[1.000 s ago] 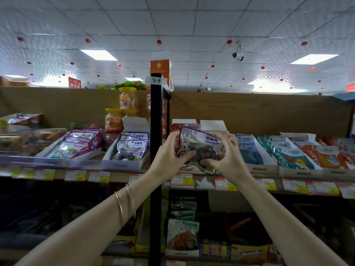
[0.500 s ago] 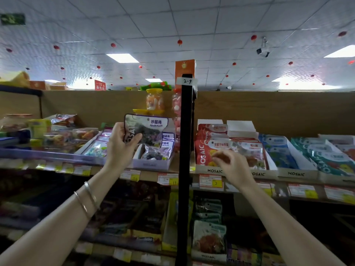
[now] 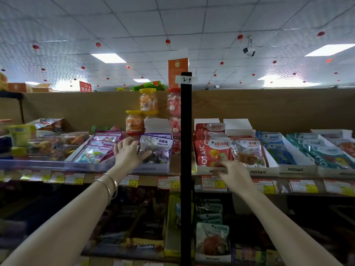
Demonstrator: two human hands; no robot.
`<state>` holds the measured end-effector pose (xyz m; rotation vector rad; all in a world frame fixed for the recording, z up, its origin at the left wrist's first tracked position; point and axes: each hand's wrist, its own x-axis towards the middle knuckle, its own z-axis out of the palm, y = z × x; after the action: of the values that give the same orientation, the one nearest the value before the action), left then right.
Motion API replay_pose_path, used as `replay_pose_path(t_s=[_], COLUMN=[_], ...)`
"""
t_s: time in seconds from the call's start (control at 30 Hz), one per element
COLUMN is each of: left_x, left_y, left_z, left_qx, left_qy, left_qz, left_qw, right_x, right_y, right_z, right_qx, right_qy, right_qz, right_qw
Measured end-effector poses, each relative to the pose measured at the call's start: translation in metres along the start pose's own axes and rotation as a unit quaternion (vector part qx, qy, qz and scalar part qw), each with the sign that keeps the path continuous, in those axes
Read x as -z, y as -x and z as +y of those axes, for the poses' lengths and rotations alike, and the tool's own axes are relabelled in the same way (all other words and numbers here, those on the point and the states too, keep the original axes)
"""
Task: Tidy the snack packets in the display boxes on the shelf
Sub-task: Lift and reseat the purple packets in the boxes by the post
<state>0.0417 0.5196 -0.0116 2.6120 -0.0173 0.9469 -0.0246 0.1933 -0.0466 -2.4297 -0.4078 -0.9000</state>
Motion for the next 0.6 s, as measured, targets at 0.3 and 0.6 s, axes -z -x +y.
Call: replay_pose_path(t_s=[0.3, 0.6], left_x=[-0.008, -0.015], left_y=[0.011, 0.064], left_z=[0.016, 0.104], left_qx=[-0.039, -0.345], left_qy=[-0.03, 0.031], left_qz=[0.089, 0.272], left_qw=[0.995, 0.898], right_x=[0.0, 0.024], right_y=[0.0, 0.021], right_z=[-0.002, 0.02], right_qx=[-0.009, -0.015], right_qy=[-0.012, 0.099], right_qz=[-0.007, 0.125], right_qw=[1.0, 0.987])
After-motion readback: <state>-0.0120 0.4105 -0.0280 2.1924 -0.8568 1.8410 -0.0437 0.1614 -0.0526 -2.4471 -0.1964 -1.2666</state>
